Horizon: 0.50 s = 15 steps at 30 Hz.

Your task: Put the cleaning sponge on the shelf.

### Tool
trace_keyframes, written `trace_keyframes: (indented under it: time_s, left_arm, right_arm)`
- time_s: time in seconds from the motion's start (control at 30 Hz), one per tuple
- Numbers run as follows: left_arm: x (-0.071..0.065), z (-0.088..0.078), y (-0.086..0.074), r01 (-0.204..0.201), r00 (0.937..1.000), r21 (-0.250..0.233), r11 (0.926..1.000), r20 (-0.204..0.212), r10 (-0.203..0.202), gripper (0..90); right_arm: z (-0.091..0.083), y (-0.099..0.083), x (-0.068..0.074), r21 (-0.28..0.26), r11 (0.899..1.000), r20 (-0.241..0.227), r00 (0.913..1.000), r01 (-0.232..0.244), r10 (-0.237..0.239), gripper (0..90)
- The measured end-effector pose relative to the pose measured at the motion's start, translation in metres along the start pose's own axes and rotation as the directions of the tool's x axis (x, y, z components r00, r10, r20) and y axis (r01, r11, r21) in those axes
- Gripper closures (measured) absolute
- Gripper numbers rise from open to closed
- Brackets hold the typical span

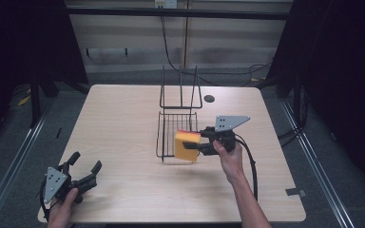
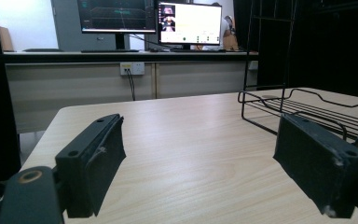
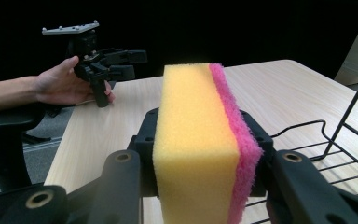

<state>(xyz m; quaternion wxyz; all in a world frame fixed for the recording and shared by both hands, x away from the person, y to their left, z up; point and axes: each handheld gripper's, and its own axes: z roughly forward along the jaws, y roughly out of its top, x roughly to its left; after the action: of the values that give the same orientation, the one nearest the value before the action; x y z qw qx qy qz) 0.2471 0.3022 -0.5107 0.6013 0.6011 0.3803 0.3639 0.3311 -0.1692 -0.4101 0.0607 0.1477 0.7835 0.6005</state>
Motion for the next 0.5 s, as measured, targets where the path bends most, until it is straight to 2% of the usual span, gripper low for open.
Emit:
trace_keyframes:
  time_s: [0.13, 0.27, 0.4, 0.5]
  left_arm:
    - [0.0, 0.0, 0.0, 0.0, 1.0, 0.0, 1.0, 0.0, 0.0, 15.6]
    - [0.0, 0.0, 0.0, -0.001, 1.0, 0.0, 1.0, 0.0, 0.001, 15.6]
    - [0.0, 0.0, 0.0, 0.0, 1.0, 0.0, 1.0, 0.003, 0.0, 15.6]
    - [0.0, 0.0, 0.0, 0.001, 1.0, 0.001, 1.0, 0.004, -0.001, 15.6]
  right_arm:
    - [0.002, 0.003, -0.005, 0.017, 1.0, -0.008, 1.0, 0.001, -0.001, 59.6]
    - [0.006, 0.009, -0.008, 0.005, 1.0, -0.009, 1.0, 0.002, -0.002, 59.6]
    - [0.011, 0.011, -0.013, 0.029, 1.0, -0.016, 0.9999, 0.002, -0.002, 59.6]
    - [0.015, 0.012, -0.015, 0.014, 1.0, -0.019, 0.9998, -0.006, 0.006, 59.6]
